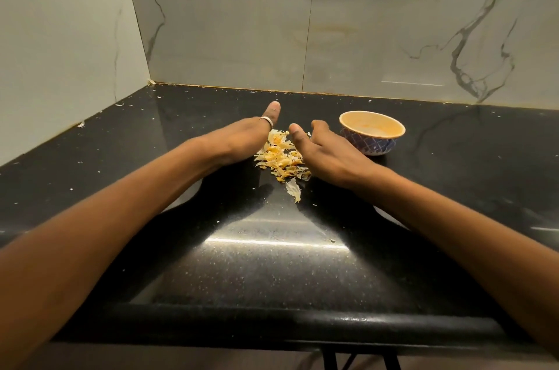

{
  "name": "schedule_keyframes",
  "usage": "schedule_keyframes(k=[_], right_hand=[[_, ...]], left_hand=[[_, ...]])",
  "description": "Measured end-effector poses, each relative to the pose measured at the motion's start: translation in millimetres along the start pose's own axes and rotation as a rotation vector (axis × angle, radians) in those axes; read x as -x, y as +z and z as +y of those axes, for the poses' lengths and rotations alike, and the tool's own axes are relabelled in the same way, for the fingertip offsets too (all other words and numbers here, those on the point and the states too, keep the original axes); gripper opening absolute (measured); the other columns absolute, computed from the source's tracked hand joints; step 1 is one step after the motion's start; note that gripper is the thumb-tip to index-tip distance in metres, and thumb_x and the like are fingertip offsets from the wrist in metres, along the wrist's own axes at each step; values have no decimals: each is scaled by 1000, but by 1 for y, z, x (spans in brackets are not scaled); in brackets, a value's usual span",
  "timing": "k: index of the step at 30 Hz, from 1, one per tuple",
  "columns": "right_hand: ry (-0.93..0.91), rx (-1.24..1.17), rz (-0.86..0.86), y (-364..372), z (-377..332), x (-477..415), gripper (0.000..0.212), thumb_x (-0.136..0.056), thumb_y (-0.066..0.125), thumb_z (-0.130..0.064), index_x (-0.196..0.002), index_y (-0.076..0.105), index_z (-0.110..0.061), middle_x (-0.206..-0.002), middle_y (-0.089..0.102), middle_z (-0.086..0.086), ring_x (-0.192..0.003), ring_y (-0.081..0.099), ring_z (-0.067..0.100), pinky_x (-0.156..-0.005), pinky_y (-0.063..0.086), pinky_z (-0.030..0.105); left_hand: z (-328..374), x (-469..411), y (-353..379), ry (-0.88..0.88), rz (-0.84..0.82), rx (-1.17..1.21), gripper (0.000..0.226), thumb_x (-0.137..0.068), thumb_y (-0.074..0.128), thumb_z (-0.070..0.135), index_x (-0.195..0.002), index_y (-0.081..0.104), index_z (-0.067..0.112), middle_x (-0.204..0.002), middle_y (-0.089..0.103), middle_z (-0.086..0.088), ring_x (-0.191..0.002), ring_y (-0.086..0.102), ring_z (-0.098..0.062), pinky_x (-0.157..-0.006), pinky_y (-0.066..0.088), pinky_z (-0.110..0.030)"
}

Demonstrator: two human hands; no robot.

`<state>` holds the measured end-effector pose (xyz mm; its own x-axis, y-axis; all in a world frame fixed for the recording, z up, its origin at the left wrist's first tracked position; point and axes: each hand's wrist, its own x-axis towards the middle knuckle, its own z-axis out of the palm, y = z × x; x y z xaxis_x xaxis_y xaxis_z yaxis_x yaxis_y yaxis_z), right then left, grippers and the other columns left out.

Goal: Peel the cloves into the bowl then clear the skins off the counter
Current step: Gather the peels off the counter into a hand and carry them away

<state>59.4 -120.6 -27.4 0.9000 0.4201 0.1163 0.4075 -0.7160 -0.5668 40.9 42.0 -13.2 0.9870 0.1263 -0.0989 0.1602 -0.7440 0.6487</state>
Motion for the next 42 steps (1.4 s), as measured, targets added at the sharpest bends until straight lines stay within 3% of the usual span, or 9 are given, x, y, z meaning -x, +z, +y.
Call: schedule_keyframes(k=[4,7,12,20,24,26,32,37,42], right_hand=[[-34,-236,12,-1,5,-6,67,-104,27,-60,-151,30,-12,-150,46,9,-135,45,22,-114,36,43],[-60,-277,67,-3,9,-12,55,-105,26,-56,-134,44,-13,-111,57,-3,-101,53,9,-98,44,39],[-51,-159,75,0,9,-25,58,-105,24,-56,-132,47,-11,-120,57,6,-111,53,20,-94,42,38],[-155,-190,75,8,4,-31,48,-108,25,-47,-104,57,-12,-98,60,-1,-91,55,15,-86,43,38],[-145,-352,83,5,12,-26,55,-105,26,-57,-113,63,-17,-117,66,6,-112,61,23,-102,47,49],[-120,-397,92,1,15,-24,57,-105,27,-56,-114,62,-12,-116,66,10,-111,60,25,-102,47,53],[-280,-103,-99,-14,20,-9,89,-85,46,-76,-153,32,-21,-155,41,3,-136,44,14,-108,38,31],[-374,99,-225,-7,24,-1,123,-62,64,-87,-156,2,-40,-166,7,-2,-153,14,21,-123,21,48],[-344,132,-151,1,23,-8,123,-68,62,-81,-159,5,-22,-165,11,7,-151,19,24,-123,24,43]], left_hand=[[-2,-7,7,56,-56,226,84,-91,11,80,-133,56,23,-143,54,0,-138,42,-15,-120,22,-39],[-3,-10,3,97,67,348,66,-95,14,75,-102,59,26,-130,62,1,-128,50,-14,-117,28,-39],[-6,-14,3,36,104,259,93,-91,10,79,-151,40,16,-157,41,-4,-148,31,-21,-121,16,-43],[20,0,29,112,-26,602,88,-94,26,76,-149,42,10,-157,33,-14,-147,31,-24,-124,21,-45],[17,2,26,144,-36,683,65,-101,22,64,-133,49,15,-124,62,-2,-114,59,-12,-100,45,-20],[13,-1,20,134,46,711,56,-101,22,65,-114,53,20,-110,59,0,-102,56,-11,-105,43,-27],[7,1,13,126,125,729,59,-101,20,65,-113,56,19,-124,64,-2,-118,55,-14,-113,36,-36],[5,-1,10,106,161,706,60,-100,19,68,-104,58,23,-120,65,1,-119,55,-14,-106,37,-32],[3,-3,11,86,163,668,60,-98,19,70,-102,59,24,-121,65,0,-126,51,-17,-119,29,-43]])
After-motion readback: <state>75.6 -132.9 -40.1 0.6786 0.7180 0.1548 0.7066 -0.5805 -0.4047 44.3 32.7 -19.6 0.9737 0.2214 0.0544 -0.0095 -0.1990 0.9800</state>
